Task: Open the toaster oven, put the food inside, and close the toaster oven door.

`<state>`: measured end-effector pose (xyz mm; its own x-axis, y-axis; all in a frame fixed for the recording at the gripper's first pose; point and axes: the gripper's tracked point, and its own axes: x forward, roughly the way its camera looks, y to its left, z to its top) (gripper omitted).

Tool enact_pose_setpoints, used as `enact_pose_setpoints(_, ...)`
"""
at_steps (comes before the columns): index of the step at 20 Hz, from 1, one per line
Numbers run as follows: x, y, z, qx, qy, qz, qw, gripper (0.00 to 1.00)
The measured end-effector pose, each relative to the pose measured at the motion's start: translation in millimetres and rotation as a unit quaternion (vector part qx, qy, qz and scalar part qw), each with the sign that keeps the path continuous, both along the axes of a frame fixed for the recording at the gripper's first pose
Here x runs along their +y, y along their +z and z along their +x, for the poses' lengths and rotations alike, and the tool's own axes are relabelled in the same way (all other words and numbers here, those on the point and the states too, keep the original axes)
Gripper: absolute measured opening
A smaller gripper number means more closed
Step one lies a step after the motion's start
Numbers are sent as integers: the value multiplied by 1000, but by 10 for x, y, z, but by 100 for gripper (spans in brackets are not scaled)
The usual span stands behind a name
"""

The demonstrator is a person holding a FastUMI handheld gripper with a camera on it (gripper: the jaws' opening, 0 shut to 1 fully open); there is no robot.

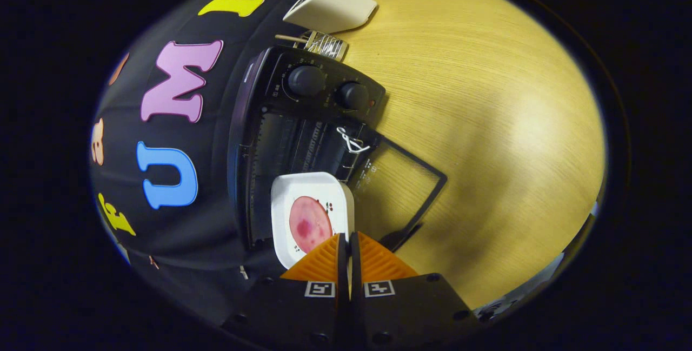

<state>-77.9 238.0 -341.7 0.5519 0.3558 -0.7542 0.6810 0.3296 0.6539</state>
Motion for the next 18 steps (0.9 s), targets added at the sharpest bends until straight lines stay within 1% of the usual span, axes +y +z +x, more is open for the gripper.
enact_pose_setpoints(4, 172, -105, 415, 19, -97, 17, 995, 5)
enact_pose_setpoints(6, 222, -217, 523, 30, -124, 12, 992, 5)
enact_pose_setpoints(9, 300, -381, 610, 48, -157, 7, 986, 5)
enact_pose_setpoints(11, 331, -403, 702, 40, -176, 10, 984, 5)
enact_pose_setpoints(16, 415, -440, 829, 37, -205, 25, 978, 5)
enact_pose_setpoints(18, 430, -452, 847, 35, -211, 32, 976, 6)
